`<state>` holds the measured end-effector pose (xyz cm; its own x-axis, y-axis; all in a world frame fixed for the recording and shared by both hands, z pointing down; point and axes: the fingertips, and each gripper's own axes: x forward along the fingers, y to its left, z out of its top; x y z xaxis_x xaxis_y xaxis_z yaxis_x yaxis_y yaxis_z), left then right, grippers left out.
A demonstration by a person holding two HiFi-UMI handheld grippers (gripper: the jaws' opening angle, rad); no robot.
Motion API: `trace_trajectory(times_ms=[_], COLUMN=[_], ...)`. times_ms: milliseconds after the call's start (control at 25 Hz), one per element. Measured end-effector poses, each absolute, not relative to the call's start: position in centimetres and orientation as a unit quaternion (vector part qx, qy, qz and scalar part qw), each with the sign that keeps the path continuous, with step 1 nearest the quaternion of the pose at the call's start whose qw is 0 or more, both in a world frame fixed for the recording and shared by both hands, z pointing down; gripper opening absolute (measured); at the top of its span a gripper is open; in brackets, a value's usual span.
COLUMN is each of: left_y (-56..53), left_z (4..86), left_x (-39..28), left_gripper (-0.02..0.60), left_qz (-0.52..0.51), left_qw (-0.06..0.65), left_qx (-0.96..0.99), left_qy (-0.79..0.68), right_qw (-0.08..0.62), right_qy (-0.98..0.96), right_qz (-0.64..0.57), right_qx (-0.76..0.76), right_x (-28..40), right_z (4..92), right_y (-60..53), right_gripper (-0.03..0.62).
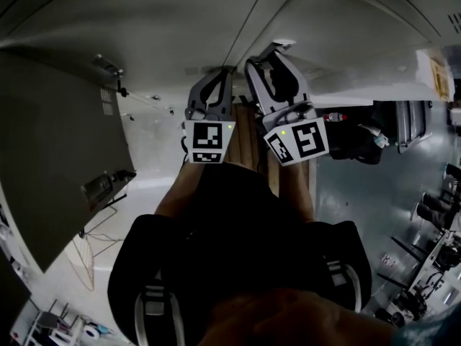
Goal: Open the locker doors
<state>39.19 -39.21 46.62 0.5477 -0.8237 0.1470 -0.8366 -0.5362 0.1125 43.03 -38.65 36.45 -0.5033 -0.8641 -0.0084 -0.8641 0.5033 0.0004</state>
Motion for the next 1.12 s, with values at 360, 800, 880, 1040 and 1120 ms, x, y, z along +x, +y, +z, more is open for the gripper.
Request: trace_trajectory(times_ms=[360,800,880,1040,1120], left_y=[-38.0,-36.7,-36.3,-34.5,-33.4], left_z=[46.2,44.5,44.3,44.4,44.8], left_x=[38.1,39.3,39.8,41.7,42.6], left_gripper=[0.009,0.009,0.009,0.009,0.009], left_qz=[0.031,0.010,0.010,0.014,0.015], left_qw=[0.087,0.090,0.089,0.095,0.105], left_qx=[0.875,0.881,0.882,0.886,0.888], left_qy=[-0.476,-0.465,-0.463,-0.453,-0.448], right_qw=[-0.013,-0.014,-0.015,-0.012,-0.011], right_qy=[0.866,0.879,0.883,0.891,0.895], right_qz=[0.005,-0.001,-0.001,-0.005,-0.007], right_qx=[-0.500,-0.476,-0.470,-0.454,-0.447], right_x=[42.2,42.7,42.9,43.7,44.2], right_z=[36.5,36.4,36.4,36.3,36.3], right_y=[-38.2,-35.5,-34.7,-32.6,-31.6], right_gripper=[0.172,0.170,0.167,0.159,0.155])
